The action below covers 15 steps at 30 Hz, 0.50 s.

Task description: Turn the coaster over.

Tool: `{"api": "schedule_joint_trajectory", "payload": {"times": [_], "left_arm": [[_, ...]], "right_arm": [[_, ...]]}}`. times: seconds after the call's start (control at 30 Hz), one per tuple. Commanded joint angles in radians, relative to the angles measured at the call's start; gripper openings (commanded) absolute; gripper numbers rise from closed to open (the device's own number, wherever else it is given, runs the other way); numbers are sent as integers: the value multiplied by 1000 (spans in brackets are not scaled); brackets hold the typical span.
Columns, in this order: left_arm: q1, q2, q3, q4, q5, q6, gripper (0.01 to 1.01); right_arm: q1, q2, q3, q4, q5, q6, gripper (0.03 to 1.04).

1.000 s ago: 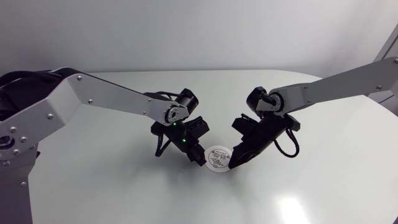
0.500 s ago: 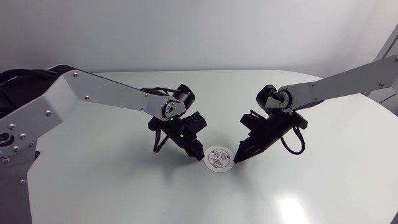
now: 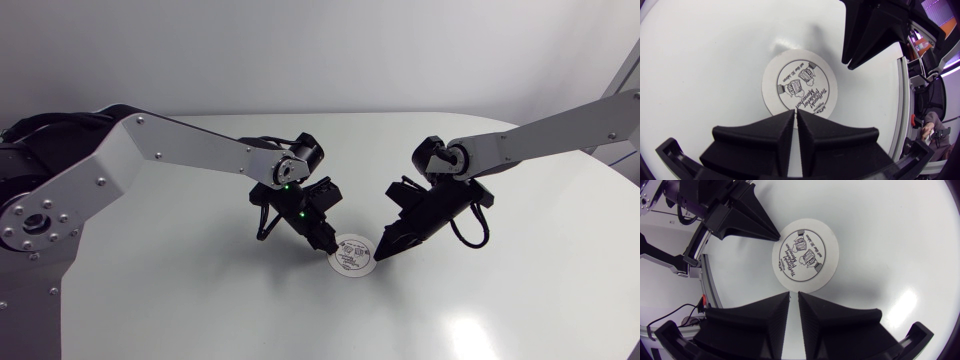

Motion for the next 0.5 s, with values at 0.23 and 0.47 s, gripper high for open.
{"api": "schedule_joint_trajectory", "payload": {"times": [0.23, 0.47], "left_arm": [[33, 70, 40, -48, 15, 3, 25], [25, 70, 41, -50, 64, 24, 25]], "right_arm": [[-38, 21, -8, -1, -37, 6, 264], [-44, 10, -14, -4, -43, 12, 362]]}}
